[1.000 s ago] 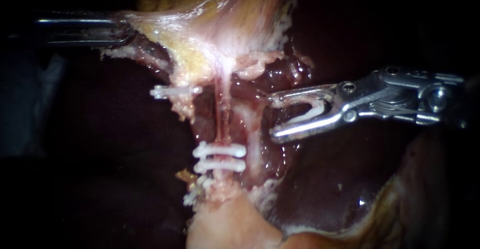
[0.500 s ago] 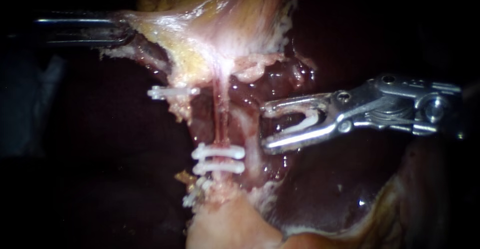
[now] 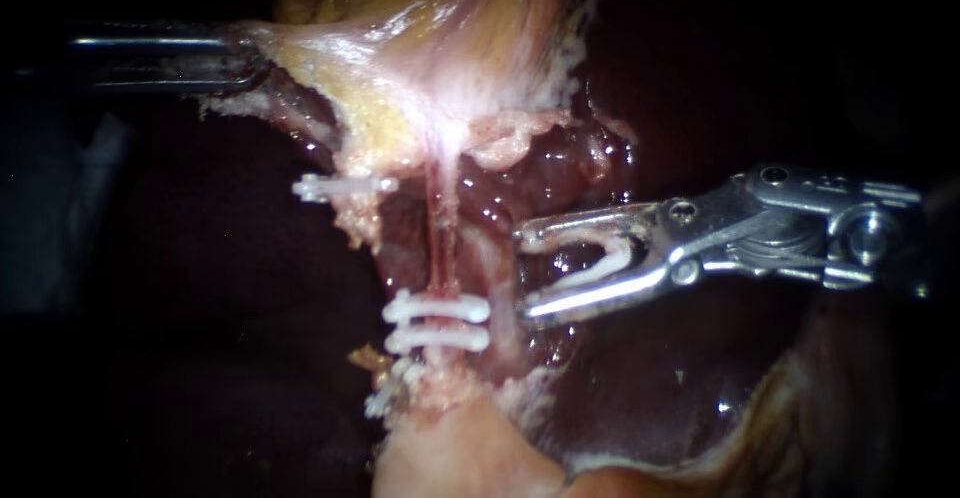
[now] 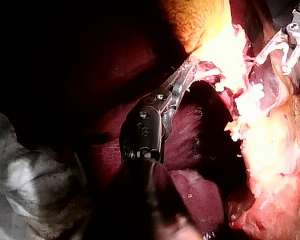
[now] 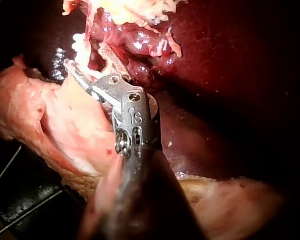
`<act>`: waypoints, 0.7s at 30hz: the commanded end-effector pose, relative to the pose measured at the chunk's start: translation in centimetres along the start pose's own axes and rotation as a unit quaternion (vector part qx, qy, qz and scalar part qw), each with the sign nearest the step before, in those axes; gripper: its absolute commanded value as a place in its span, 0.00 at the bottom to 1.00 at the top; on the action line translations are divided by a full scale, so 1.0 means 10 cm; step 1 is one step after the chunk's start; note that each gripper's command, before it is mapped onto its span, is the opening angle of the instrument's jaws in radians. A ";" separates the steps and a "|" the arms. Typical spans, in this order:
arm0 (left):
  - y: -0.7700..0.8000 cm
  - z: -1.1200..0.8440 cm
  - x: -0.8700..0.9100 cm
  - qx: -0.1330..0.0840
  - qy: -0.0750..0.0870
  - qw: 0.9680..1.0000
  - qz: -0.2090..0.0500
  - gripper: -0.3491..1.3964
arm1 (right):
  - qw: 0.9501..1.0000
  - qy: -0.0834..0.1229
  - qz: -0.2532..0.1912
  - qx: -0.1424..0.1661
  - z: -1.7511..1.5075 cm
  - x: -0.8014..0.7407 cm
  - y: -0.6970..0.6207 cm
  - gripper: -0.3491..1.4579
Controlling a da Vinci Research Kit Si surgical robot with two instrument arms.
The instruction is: Clipping third clip right tube
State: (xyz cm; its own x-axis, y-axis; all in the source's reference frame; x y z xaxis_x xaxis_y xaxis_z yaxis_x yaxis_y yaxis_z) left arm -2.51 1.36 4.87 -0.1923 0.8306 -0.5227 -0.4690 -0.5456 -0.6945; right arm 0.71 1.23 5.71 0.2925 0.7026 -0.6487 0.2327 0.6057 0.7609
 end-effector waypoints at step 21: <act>0.000 0.000 0.000 0.000 0.000 1.000 0.000 0.00 | 0.998 -0.029 0.001 -0.052 -0.026 -0.009 0.015 0.46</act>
State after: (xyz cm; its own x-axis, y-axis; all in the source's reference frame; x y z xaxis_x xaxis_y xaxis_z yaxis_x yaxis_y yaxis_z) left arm -2.51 1.36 4.87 -0.1923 0.8307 -0.5225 -0.4691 -0.5455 -0.6946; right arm 0.48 1.36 5.88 0.3483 0.6814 -0.6438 0.1366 0.6426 0.7540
